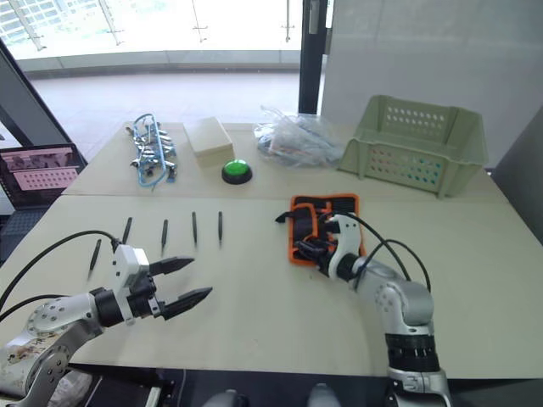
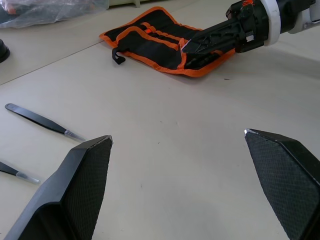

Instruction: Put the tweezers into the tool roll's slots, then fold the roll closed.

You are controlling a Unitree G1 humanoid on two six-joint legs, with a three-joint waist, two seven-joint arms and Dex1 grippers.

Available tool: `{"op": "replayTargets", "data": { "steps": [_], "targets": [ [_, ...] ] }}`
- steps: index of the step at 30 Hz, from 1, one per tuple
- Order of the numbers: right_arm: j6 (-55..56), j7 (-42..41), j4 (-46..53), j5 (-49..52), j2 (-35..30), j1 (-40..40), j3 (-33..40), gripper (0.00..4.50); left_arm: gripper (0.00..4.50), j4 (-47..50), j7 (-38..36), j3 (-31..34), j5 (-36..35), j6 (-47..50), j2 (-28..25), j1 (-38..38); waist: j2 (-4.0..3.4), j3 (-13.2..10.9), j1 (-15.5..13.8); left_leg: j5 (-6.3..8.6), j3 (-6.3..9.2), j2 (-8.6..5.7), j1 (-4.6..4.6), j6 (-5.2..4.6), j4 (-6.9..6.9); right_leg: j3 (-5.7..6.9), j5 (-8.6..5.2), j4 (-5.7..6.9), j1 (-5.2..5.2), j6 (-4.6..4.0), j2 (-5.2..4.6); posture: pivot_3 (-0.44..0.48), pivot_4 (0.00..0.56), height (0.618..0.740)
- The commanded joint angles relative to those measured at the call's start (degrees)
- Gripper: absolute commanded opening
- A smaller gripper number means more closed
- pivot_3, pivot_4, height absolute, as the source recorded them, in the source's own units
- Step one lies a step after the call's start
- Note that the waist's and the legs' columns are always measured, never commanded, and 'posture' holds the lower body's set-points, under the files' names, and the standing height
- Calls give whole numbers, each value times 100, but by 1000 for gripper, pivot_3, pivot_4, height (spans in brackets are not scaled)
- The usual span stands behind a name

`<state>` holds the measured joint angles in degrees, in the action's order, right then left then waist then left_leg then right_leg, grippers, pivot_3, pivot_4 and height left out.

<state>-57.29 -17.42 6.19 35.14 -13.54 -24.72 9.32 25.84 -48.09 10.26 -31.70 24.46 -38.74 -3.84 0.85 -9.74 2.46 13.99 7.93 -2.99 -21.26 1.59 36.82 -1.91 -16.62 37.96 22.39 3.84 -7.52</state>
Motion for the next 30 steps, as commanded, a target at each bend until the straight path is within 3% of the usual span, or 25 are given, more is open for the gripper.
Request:
{"op": "replayTargets", "data": {
  "steps": [1, 6, 13, 22, 25, 30],
  "targets": [
    [-421, 404, 30, 255, 180, -197, 408, 1906, 4500, 46, -44, 38, -5, -141, 19, -37, 0, 0, -2, 0, 0, 0, 0, 0, 0, -1, 0, 1, 1, 0, 0, 0, 150, 740],
    [-1020, 899, 22, 706, 572, -453, 1018, 1906, 4500, 33, -37, 31, 28, -189, 36, -87, -1, 0, -1, 0, -1, -1, -1, 0, -1, -7, 0, 1, 4, 0, 1, 0, 150, 740],
    [-1232, 1375, -24, 781, 750, -664, 1340, 4071, 4500, 40, -32, 15, 65, -225, 60, -126, -1, 0, -1, 0, -4, -1, -1, 0, -3, -12, 0, 2, 8, 0, 1, 0, 150, 740],
    [-1059, 1658, -337, 693, 926, -799, 1384, 4071, 4500, 50, -20, 15, 134, -243, 103, -102, -2, 0, 6, 0, -7, 0, -1, 0, -4, -14, 0, 3, 9, 0, 4, 0, 150, 740],
    [-1121, 1699, -319, 765, 957, -780, 1410, 3370, 4500, 71, -10, 25, 138, -245, 109, -107, -2, 0, 6, 0, -7, 0, -1, 0, -4, -15, 0, 2, 9, 0, 4, 0, 150, 740],
    [-1191, 1706, -367, 885, 1012, -789, 1534, 1560, 4500, 91, 12, 54, 128, -245, 119, -93, -2, 0, 12, 0, -9, 0, -2, 0, -6, -18, 0, 3, 14, 0, 4, 0, 150, 740]
  ]
}}
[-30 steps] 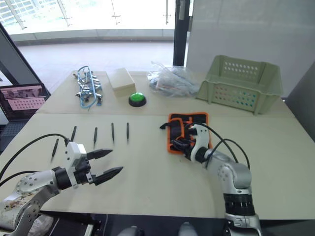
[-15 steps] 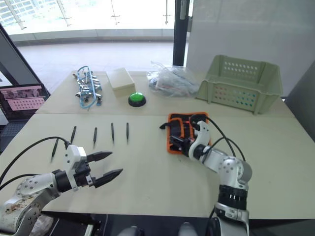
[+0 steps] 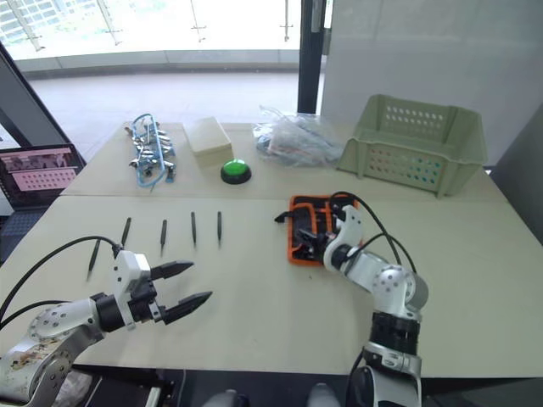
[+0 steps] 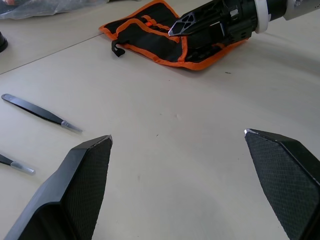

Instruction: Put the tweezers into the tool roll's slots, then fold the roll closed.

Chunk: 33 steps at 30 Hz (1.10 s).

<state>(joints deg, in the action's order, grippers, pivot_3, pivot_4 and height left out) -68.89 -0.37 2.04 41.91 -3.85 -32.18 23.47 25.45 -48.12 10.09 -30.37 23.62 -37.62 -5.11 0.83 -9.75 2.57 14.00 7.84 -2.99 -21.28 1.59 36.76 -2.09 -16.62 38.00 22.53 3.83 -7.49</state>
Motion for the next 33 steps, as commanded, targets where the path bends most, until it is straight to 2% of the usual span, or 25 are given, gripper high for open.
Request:
{"op": "replayTargets", "data": {
  "steps": [1, 4, 5, 10, 16, 19, 23, 29, 33],
  "targets": [
    [-31, -7, 19, 216, 47, -60, 148, 1256, 4500, 132, 20, 72, -7, -157, 8, 42, 0, 0, 1, 0, 0, 0, 0, 0, 0, -1, 0, 0, 0, 0, 0, 0, 150, 740],
    [20, -73, -115, 156, -20, -127, 157, 237, 4500, 137, 47, 77, 4, -157, 10, 52, 0, 0, 0, 0, -1, 0, 0, 0, -1, -1, 0, 0, 1, 0, 0, 0, 150, 740],
    [36, -88, -151, 148, -44, -158, 159, 25, 4500, 152, 58, 93, -6, -145, 3, 54, 0, 0, 3, 0, -2, 0, 0, 0, -1, -2, 0, 0, 1, 0, 0, 0, 150, 740],
    [66, -183, -303, 242, -19, -272, 180, 25, 4500, 192, 147, 138, 42, -148, -24, 88, 0, 0, 1, 0, -2, 0, 0, 0, -1, -3, 0, 0, 0, 0, 0, 0, 150, 740],
    [-286, -689, -250, 406, -45, -346, -337, 25, 4500, 218, 205, 152, -3, -100, -63, 172, 0, 0, 37, 0, -4, 3, 0, 0, -3, -8, 0, 2, 7, 0, 6, 0, 150, 740],
    [-523, -1039, -155, 471, -219, -283, -633, 25, 4500, 218, 179, 147, -27, -81, -97, 241, 0, 0, 21, 0, -5, 5, -1, 0, -4, -9, 0, 1, 8, 0, 8, 0, 150, 740],
    [-638, -1715, 72, 411, -785, -159, -1240, 25, 4500, 131, 86, 63, -28, 2, -221, 454, 0, 0, -10, 0, -5, 1, -13, 0, -4, -12, 0, -3, 13, 0, 8, 0, 150, 740],
    [-547, -2762, 376, 391, -1701, -54, -1985, 25, 4500, -717, -401, -572, 601, -223, -656, 1330, 1, -1, -11, 0, -5, -1, -32, 0, -2, -12, 0, 1, 29, 1, 8, 0, 150, 740],
    [-481, -3191, 688, 380, -2055, 118, -2267, 25, 4500, -1702, -762, -1128, 1111, -759, -550, 2312, 5, 0, -6, -1, -5, -1, -52, 0, 1, -10, 0, 3, 46, 1, 10, 0, 150, 740]
  ]
}}
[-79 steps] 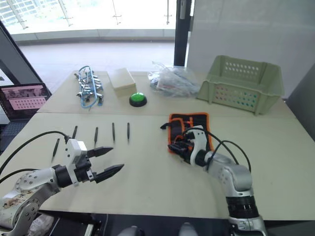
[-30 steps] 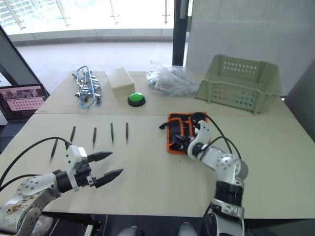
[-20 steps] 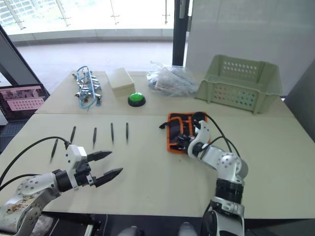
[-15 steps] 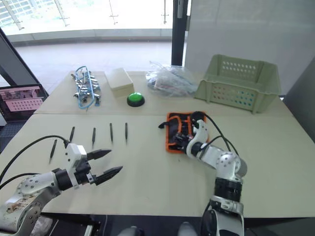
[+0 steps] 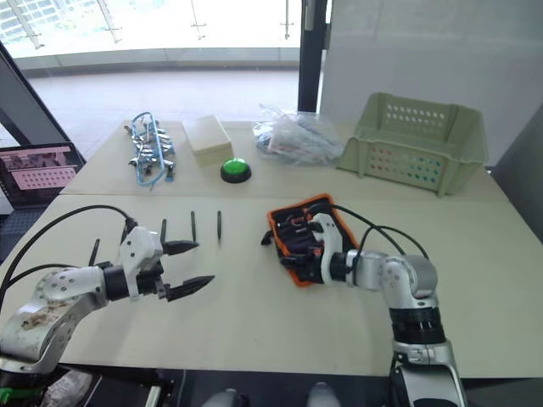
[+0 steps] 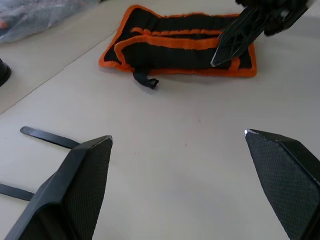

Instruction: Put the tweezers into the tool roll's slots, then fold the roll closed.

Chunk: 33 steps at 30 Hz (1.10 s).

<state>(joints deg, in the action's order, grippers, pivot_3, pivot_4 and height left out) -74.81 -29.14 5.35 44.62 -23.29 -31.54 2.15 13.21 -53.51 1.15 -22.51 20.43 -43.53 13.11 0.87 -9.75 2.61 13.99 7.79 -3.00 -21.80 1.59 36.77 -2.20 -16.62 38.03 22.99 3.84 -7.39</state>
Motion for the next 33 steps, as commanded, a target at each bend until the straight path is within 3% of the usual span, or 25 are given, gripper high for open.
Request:
{"op": "replayTargets", "data": {
  "steps": [1, 6, 10, 13, 17, 22, 26, 33],
  "targets": [
    [94, -330, 389, 121, -117, 90, -125, 25, 4500, -778, -300, -375, 448, -608, 132, 785, 2, -1, -2, -1, 0, 0, -16, 0, 6, 2, 1, 0, 12, 0, 0, 0, 150, 740],
    [80, -319, 590, 114, -69, 308, -111, 25, 4500, -2589, -733, -1277, 1490, -1833, 585, 2305, 13, 1, -8, -3, 1, -4, -31, 3, 21, 3, 10, 1, 19, 5, -1, 0, 150, 740],
    [61, -257, 799, 106, -40, 474, -82, 25, 4500, -4109, -820, -1534, 1919, -2639, 1088, 3379, 22, -3, -9, -4, 2, -7, -41, 3, 28, 5, 12, -2, 25, 7, -2, 0, 150, 740],
    [71, -204, 926, 94, -14, 599, -52, 25, 4500, -4934, -954, -1784, 2298, -3331, 1283, 3785, 24, -2, 28, -3, 2, -8, -44, 2, 38, 4, 12, -2, 28, 8, -2, 0, 150, 740],
    [61, -93, 1050, 84, 4, 681, 20, 25, 4500, -5693, -1386, -1884, 2306, -3450, 1798, 4197, 25, -3, 10, -3, 2, -9, -45, 1, 41, 3, 12, 0, 29, 9, -2, 0, 150, 740],
    [23, 10, 1143, 106, 3, 722, 94, 25, 4500, -6306, -1590, -1921, 2508, -3801, 2045, 4551, 31, -6, 10, -2, 4, -12, -55, 0, 63, 5, 16, 3, 29, 15, -2, 0, 150, 740],
    [26, 74, 1151, 74, 17, 732, 114, 0, 3379, -6580, -1710, -1932, 2594, -4021, 2088, 4678, 31, -6, 14, -2, 4, -13, -54, -1, 67, 4, 16, 6, 28, 16, -2, 0, 150, 740],
    [135, 133, 1017, -24, 51, 660, 82, 0, 988, -6906, -1503, -1922, 2786, -4343, 2290, 4734, 31, -6, 1, 1, 7, -15, -60, -7, 86, 6, 17, 9, 27, 18, -2, 0, 150, 740]
  ]
}}
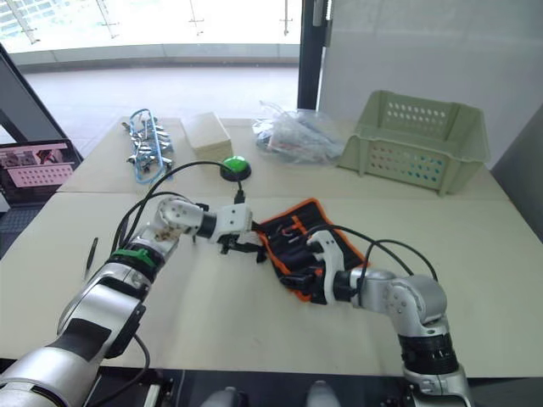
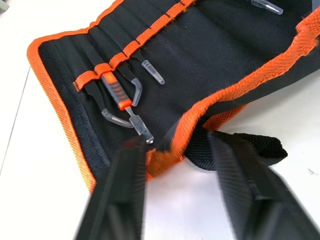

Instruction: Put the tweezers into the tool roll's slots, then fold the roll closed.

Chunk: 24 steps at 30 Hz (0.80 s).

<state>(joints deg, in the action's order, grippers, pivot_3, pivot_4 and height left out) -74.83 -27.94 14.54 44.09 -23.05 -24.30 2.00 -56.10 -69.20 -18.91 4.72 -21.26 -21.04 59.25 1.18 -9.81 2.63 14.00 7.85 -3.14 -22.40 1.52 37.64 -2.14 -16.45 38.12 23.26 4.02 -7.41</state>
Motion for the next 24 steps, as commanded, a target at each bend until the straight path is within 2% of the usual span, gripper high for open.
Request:
{"op": "replayTargets", "data": {
  "steps": [1, 3, 11, 20, 24],
  "targets": [
    [148, 19, 83, 13, 33, -81, 98, 0, 636, 7, 76, 80, 85, -203, 44, 126, 0, 0, -1, 2, 1, 0, -4, -4, 8, 1, 0, 1, 0, 0, 0, 0, 150, 740],
    [187, 25, 52, -25, 25, -105, 99, 0, 31, 12, 71, 104, 92, -228, 35, 115, 0, 0, -1, 3, 1, -2, -5, -5, 13, 0, 3, 0, 0, 5, 0, 0, 150, 740],
    [723, -21, -527, -581, -294, -405, -73, 0, 31, 37, 380, 232, 119, -256, -148, -63, 0, 0, 12, 3, 1, -2, -5, -5, 18, -1, 4, 5, 0, 6, 0, 0, 150, 740],
    [1960, -493, -1681, -1571, -710, -1207, -571, 0, 31, 253, 1347, 457, 194, -140, -192, -210, 0, 0, 15, 2, 1, -3, -4, -4, 20, -3, 4, 7, 0, 7, 0, 0, 150, 740],
    [1938, -869, -1598, -1547, -824, -1263, -684, 0, 31, 565, 1337, 497, 10, -95, -72, -478, 0, 0, 16, 2, 1, -2, -4, -4, 20, -3, 4, 7, 1, 7, 0, 0, 150, 740]
  ]
}}
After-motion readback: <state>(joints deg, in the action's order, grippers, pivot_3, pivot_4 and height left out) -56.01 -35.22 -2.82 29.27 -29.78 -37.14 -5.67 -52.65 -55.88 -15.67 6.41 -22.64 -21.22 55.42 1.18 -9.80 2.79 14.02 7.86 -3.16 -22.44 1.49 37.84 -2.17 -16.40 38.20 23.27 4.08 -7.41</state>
